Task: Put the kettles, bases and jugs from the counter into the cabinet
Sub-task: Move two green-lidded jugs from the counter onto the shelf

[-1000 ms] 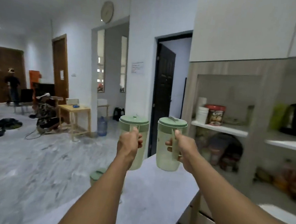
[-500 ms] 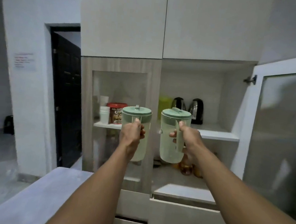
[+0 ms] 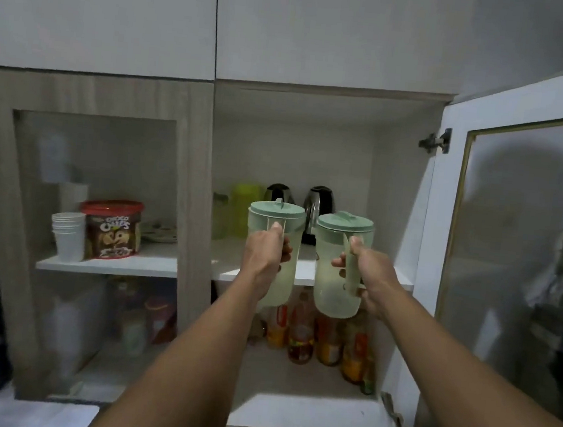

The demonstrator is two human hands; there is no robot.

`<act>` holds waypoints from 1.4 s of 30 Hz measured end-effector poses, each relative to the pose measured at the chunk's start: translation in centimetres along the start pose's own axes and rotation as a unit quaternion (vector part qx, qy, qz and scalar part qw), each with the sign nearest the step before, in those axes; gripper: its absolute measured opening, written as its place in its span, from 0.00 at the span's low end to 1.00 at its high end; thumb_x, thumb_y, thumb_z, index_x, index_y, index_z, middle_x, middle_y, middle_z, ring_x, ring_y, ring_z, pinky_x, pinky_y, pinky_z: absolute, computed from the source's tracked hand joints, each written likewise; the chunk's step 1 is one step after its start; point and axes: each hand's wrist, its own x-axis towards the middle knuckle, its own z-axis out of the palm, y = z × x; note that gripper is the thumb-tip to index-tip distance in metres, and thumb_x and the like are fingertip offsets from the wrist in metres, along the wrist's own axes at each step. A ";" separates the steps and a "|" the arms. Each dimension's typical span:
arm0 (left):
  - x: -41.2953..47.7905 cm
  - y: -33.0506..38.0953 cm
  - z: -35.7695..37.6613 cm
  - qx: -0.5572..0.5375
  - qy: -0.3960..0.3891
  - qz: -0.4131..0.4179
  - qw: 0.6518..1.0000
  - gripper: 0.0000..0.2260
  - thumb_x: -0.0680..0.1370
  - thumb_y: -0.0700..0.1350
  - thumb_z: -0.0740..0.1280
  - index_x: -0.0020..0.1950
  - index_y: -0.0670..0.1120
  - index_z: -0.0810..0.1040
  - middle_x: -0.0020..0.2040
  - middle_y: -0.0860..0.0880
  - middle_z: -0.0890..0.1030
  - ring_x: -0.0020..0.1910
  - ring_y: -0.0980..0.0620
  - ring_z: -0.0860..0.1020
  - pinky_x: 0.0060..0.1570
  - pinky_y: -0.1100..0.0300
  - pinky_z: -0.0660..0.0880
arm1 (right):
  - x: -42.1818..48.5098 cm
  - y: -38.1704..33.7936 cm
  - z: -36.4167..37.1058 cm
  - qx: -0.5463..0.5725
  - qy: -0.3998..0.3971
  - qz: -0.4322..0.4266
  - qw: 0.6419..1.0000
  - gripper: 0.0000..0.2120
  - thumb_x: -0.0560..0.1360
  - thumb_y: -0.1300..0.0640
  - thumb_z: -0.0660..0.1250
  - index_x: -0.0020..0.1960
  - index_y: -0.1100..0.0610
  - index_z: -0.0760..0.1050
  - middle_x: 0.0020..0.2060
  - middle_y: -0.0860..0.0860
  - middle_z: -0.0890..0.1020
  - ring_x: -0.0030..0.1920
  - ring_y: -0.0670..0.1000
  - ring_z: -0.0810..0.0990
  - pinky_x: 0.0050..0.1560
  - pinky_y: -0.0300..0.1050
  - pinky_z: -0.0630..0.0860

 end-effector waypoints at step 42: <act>43.9 -15.5 32.4 0.123 -0.038 -0.070 0.989 0.24 0.81 0.58 0.56 0.55 0.39 0.81 0.60 0.36 0.80 0.58 0.39 0.79 0.57 0.52 0.74 | 51.4 8.1 -5.5 -0.049 0.122 0.045 0.990 0.25 0.80 0.43 0.58 0.53 0.63 0.82 0.46 0.59 0.86 0.47 0.60 0.82 0.54 0.52 0.78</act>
